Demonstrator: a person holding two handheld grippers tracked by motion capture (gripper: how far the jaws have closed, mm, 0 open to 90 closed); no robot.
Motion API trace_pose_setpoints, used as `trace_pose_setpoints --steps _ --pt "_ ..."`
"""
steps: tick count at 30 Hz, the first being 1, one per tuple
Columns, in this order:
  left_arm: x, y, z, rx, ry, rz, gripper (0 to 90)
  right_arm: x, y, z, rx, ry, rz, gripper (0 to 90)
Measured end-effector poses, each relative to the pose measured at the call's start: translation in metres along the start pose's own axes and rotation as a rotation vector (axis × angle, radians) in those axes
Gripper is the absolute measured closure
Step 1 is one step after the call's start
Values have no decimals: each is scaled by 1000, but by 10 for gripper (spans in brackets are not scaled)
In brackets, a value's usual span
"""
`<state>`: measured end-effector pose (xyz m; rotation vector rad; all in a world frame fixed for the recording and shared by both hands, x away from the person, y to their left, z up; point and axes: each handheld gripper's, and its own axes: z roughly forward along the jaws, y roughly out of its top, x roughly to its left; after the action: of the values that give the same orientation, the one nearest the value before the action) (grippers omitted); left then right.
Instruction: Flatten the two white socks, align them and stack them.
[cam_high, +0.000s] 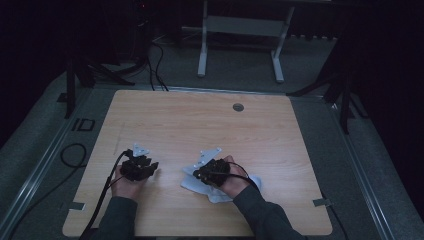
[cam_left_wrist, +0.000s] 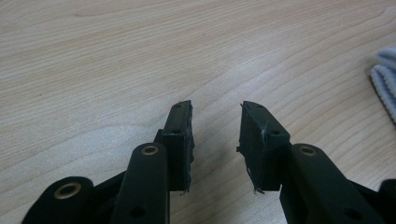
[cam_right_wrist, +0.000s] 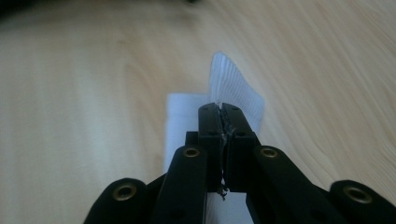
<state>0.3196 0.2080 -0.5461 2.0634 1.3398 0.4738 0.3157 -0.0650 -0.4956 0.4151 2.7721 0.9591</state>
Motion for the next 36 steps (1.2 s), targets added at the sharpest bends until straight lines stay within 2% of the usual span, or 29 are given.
trace_pose_setpoints --steps 4,9,10,12,14,16,19,26,32,36 --pt "0 0 -1 -1 1 1 645 6 -3 7 24 17 -29 875" --pt "0 0 0 1 0 0 645 5 -7 8 38 66 -24 870" --pt "0 0 0 1 1 1 645 2 -10 9 50 86 -8 771" --pt "0 0 0 1 1 1 644 -1 -12 5 35 84 15 712" --pt "0 0 0 0 0 -1 644 -3 -12 2 22 82 29 695" --pt "0 0 0 1 -1 -2 644 -9 -15 -10 -2 62 60 664" --pt "0 0 0 1 0 1 644 -16 -20 -21 -10 41 78 654" --pt "0 0 0 2 1 3 644 -29 -43 -44 5 -20 128 653" --pt "-1 0 0 1 0 -1 644 -39 -80 -64 49 -81 205 632" --pt "-1 0 1 2 1 1 644 -42 -101 -70 63 -101 269 561"
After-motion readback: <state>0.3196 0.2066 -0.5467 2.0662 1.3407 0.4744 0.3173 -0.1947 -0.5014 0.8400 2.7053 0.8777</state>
